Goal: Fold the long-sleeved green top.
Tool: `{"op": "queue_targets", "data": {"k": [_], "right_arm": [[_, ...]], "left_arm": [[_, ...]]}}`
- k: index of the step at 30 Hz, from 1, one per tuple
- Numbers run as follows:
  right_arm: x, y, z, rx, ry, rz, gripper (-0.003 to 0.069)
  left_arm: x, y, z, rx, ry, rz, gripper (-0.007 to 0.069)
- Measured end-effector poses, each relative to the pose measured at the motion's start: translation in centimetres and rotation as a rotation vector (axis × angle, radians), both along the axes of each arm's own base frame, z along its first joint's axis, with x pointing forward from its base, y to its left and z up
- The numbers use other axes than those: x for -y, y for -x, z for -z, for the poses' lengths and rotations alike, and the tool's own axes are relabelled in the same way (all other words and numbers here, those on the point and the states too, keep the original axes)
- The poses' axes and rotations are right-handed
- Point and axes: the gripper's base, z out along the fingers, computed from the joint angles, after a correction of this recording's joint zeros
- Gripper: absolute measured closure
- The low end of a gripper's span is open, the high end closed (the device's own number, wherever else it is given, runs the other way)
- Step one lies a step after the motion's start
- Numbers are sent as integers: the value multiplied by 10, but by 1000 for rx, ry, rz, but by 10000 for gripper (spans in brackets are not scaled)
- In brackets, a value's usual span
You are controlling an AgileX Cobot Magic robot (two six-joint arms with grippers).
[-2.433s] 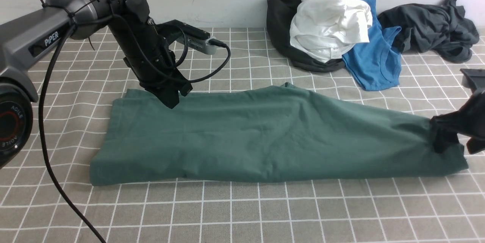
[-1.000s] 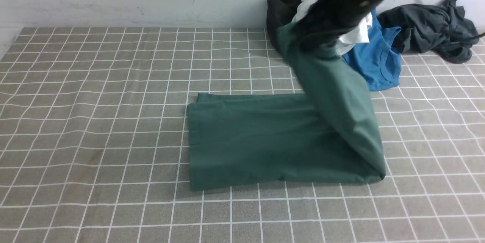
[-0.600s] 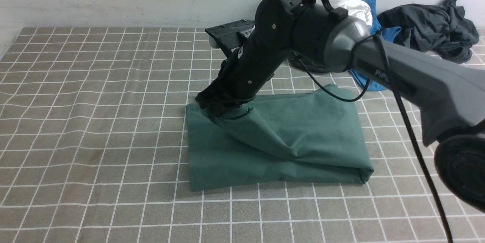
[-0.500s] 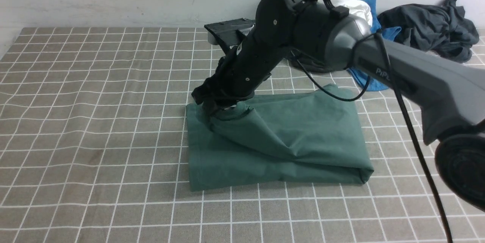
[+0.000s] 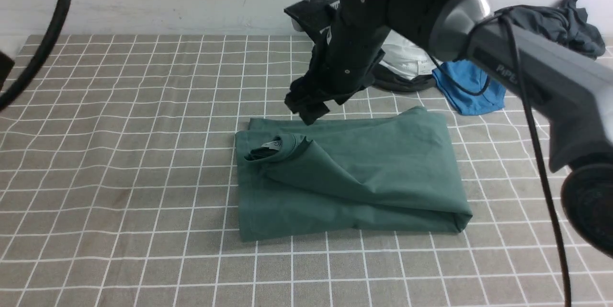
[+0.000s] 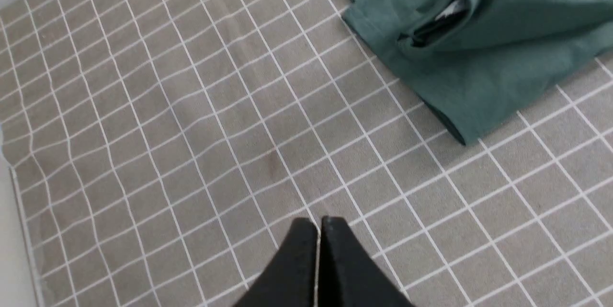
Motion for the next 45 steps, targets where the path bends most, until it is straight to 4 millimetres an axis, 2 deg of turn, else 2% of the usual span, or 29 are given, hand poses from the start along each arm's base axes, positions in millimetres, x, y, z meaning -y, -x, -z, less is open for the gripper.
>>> {"op": "queue_targets", "data": {"k": [1,3,4,7,11,15,18,21,23,26,27,28,29,30,31,32,33,35,39,40,41,44,45], "right_arm": [[0,-1,4,-4,7,7,195],[2,-8,24,-23,46,43,228],[-1,-9,35,-50,41,52,244],[-15,-2,48,-148,-50,37,275],[-56,28,46,-248,-189,-82,306],[-99,69,45,-248,-170,-245,318],[-110,81,44,-217,-128,-288,321],[-105,82,27,-164,-111,-274,321],[-98,83,7,-119,-113,-265,321],[-75,96,-47,-19,-126,-262,321],[-69,100,-54,-6,-118,-262,321],[-59,108,-71,18,-125,-261,321],[-54,111,-76,24,-123,-260,321],[-32,128,-88,28,-99,-253,323],[-18,137,-93,20,-92,-247,326],[-12,141,-94,15,-88,-244,328],[8,154,-100,11,-85,-231,336],[36,171,-96,-1,-81,-199,360],[86,210,-103,132,-187,-159,434],[94,218,-109,184,-226,-159,453],[103,228,-106,215,-250,-161,472],[138,267,-111,405,-398,-170,555],[140,270,-108,407,-399,-170,566]], "left_arm": [[0,2,0,3,1,0,631],[-2,8,10,1,1,-1,631],[-2,10,14,0,0,-1,631],[-2,11,26,-10,-2,-2,631],[-4,12,30,-14,-20,-9,631],[-5,11,30,-11,-33,-14,631],[-5,11,30,-11,-32,-16,631],[-6,15,29,1,-25,-21,631],[-7,20,26,19,-14,-29,631],[-11,36,19,75,9,-49,631],[-12,42,18,89,14,-51,631],[-13,48,17,104,20,-55,631],[-14,53,18,113,23,-56,631],[-17,66,27,123,35,-65,631],[-19,77,33,136,48,-75,631],[-19,78,37,129,48,-76,631],[-22,91,51,144,68,-95,631],[-25,102,72,155,102,-125,631],[-29,118,119,197,178,-192,631],[-30,121,124,222,194,-199,631],[-30,123,131,240,212,-206,631],[-31,131,152,339,260,-208,631],[-31,131,153,344,262,-207,631]]}}
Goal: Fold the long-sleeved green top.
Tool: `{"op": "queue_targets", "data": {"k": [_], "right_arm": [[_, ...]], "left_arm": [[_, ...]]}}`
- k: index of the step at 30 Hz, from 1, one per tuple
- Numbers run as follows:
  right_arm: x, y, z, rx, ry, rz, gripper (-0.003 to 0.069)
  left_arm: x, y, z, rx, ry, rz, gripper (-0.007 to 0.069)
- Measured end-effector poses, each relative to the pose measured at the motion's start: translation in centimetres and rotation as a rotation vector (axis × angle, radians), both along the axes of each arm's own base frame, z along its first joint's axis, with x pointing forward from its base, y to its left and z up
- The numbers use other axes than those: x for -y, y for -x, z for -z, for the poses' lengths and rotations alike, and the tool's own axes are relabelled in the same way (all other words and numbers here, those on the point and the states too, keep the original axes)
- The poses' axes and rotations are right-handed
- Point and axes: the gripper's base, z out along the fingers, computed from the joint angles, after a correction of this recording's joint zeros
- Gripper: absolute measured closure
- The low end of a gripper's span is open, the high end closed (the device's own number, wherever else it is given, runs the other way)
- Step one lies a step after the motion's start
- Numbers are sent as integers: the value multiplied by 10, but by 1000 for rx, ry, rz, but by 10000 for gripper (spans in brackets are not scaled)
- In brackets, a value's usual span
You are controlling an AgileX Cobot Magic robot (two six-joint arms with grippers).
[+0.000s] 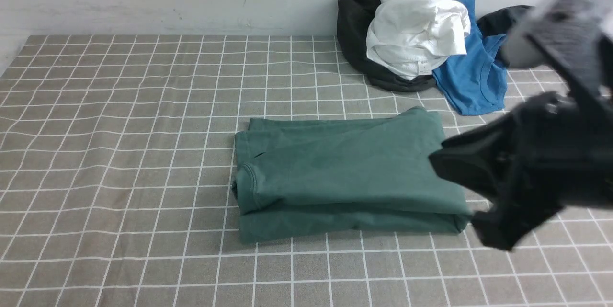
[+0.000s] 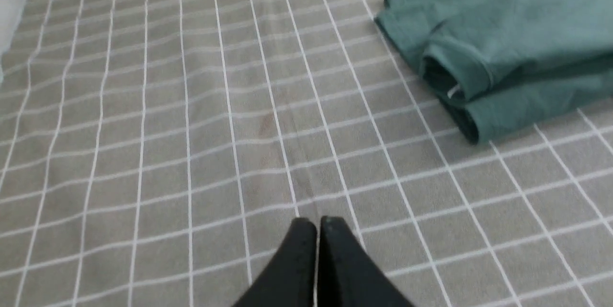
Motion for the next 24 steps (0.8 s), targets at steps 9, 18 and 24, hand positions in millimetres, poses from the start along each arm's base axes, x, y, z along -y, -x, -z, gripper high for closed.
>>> {"op": "queue_targets", "data": {"k": [9,18,24], "right_arm": [[75,83,1,320,-342,15,672],[98,106,4,396,-411,30,672],[98,106,10,349,-378,36,673]], "left_arm": [[-1,5,12,100,18,2,631],[-1,5,13,99,17,2,631],[-1,5,13,99,16,1,631]]}}
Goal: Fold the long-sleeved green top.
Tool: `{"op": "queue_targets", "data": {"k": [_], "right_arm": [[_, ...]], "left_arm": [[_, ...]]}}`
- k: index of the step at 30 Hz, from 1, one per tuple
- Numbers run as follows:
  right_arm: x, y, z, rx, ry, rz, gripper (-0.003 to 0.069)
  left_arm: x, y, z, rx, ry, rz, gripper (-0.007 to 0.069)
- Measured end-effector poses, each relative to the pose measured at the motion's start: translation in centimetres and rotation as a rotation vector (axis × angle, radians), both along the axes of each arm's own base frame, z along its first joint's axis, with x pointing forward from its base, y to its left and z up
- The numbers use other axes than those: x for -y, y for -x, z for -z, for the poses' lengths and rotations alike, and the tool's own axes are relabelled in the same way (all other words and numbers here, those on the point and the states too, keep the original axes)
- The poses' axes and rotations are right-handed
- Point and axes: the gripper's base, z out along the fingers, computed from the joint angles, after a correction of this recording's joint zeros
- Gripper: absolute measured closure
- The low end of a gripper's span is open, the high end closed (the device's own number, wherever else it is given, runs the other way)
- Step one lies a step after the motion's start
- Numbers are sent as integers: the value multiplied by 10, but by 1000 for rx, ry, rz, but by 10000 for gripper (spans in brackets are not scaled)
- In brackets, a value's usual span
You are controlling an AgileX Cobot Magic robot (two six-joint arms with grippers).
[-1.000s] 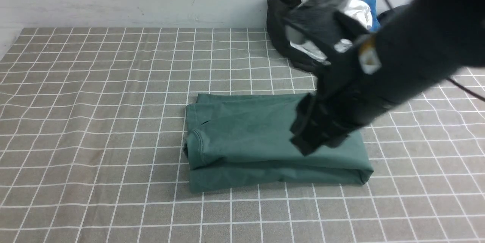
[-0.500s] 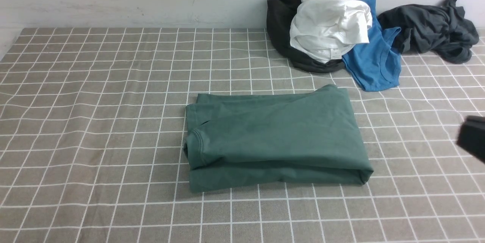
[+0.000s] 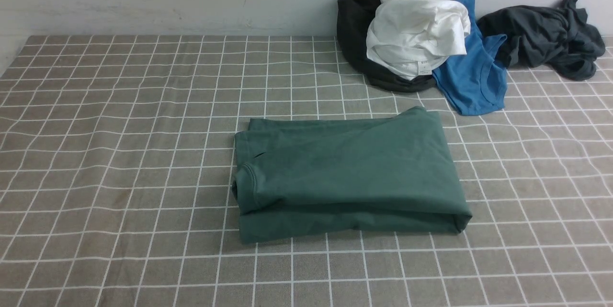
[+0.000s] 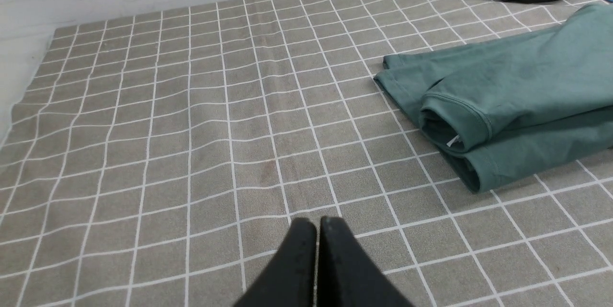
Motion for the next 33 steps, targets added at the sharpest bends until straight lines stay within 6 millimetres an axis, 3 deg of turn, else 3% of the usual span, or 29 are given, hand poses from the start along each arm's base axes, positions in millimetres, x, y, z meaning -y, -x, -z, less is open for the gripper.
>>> {"op": "queue_targets", "data": {"k": [12,17,20,21,25,29,33], "right_arm": [[-3,-2,3,9,-39,-13,673],[-7,-10,44,13,-75,33,673],[2,-15,85,-54,-145,195,673],[3,-14,87,-57,-159,205,673],[21,-15,130,-87,-191,474,673],[32,-13,156,-61,-140,648,673],[35,-12,164,-86,-115,696,673]], "left_arm": [[0,0,0,0,0,0,631],[0,0,0,0,0,0,631],[0,0,0,0,0,0,631],[0,0,0,0,0,0,631],[0,0,0,0,0,0,631],[0,0,0,0,0,0,631],[0,0,0,0,0,0,631]]}}
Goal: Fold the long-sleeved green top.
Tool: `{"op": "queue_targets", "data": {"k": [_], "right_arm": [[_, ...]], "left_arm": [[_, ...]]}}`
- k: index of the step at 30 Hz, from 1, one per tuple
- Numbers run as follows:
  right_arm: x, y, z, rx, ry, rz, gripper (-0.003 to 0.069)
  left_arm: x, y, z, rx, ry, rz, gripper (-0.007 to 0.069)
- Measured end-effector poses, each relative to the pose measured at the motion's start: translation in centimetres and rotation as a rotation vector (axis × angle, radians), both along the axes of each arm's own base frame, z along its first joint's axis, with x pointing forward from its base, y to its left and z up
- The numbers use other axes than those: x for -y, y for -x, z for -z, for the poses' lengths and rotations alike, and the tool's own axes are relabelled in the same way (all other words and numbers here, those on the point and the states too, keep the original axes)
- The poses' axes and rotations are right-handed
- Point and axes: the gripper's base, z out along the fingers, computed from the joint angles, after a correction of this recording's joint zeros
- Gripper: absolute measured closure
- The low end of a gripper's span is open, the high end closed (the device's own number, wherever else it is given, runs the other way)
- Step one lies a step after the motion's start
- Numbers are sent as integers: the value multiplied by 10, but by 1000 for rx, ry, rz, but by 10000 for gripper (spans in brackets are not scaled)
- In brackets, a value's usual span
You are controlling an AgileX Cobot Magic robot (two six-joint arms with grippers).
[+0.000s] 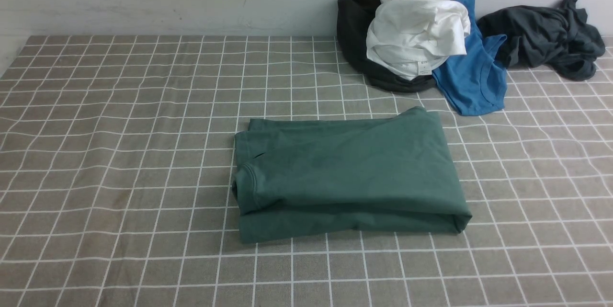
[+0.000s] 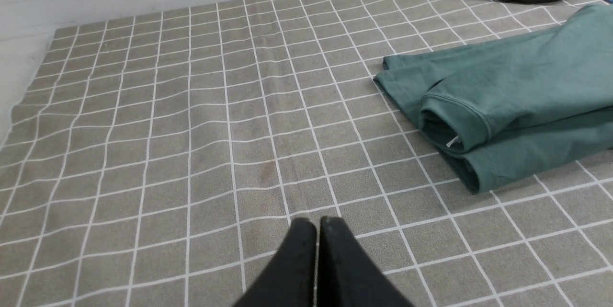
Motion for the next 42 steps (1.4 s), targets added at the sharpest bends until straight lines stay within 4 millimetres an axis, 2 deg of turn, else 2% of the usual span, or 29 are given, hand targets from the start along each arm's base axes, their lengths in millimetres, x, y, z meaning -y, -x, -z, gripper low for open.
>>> {"op": "queue_targets", "data": {"k": [7,12,42], "right_arm": [[2,1,7,-84,54,18,673],[5,1,7,-86,52,76,673],[5,1,7,-86,52,76,673]], "left_arm": [[0,0,0,0,0,0,631],[0,0,0,0,0,0,631],[0,0,0,0,0,0,631]]}}
